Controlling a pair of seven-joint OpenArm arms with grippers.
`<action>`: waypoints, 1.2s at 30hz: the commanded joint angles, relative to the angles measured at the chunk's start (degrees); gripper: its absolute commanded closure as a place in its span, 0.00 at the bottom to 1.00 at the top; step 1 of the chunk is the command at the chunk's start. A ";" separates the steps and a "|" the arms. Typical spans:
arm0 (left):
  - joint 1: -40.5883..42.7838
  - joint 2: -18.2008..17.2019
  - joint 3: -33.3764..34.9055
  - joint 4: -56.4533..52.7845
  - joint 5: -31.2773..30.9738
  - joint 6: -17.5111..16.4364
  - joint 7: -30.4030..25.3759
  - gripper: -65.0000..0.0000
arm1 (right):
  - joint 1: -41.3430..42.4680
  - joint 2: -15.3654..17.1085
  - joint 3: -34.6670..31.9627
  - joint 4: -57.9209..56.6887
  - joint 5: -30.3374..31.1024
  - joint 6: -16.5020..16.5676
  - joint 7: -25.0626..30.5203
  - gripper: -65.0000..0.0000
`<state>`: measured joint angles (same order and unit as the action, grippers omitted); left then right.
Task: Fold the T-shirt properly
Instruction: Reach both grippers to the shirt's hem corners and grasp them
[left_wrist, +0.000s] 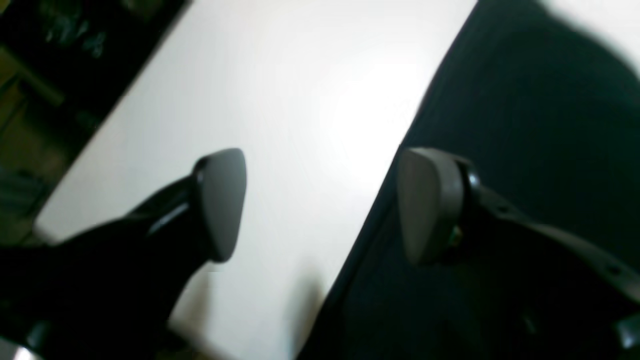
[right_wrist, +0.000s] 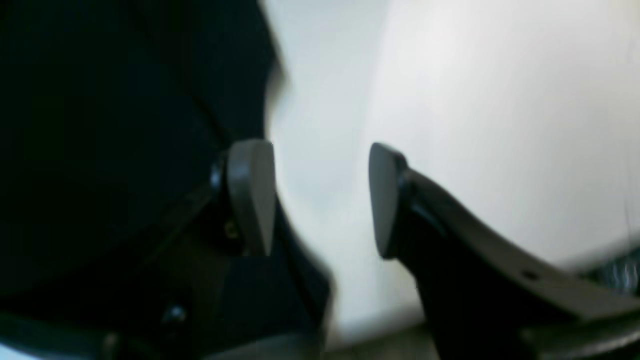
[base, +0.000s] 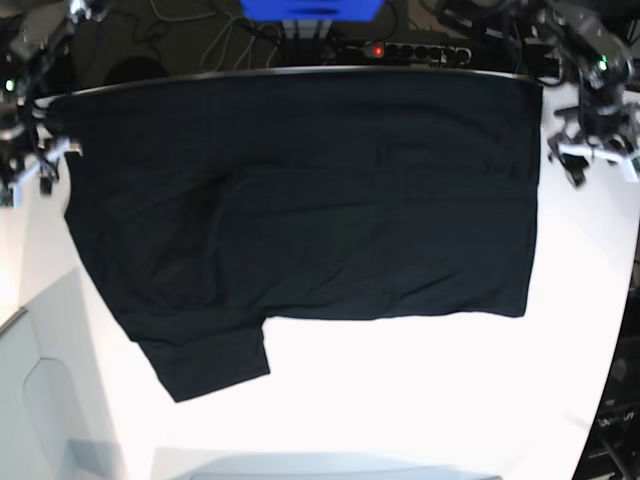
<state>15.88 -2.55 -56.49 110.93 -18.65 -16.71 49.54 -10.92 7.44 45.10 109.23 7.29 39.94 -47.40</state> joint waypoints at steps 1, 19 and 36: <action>-2.21 -0.66 0.09 0.85 -0.38 0.05 -1.32 0.29 | 2.08 0.78 -1.54 0.79 0.75 0.06 1.37 0.52; -26.74 -11.74 15.74 -31.24 -0.20 0.67 -9.41 0.29 | 42.87 3.41 -19.04 -49.76 -16.48 0.06 15.88 0.52; -37.99 -17.28 30.25 -61.22 -0.29 0.75 -28.22 0.29 | 48.59 7.46 -19.04 -74.55 -18.85 -12.65 37.24 0.52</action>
<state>-20.71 -18.74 -26.09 48.93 -18.52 -15.84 22.59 35.83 14.09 26.09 33.82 -12.16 27.64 -11.86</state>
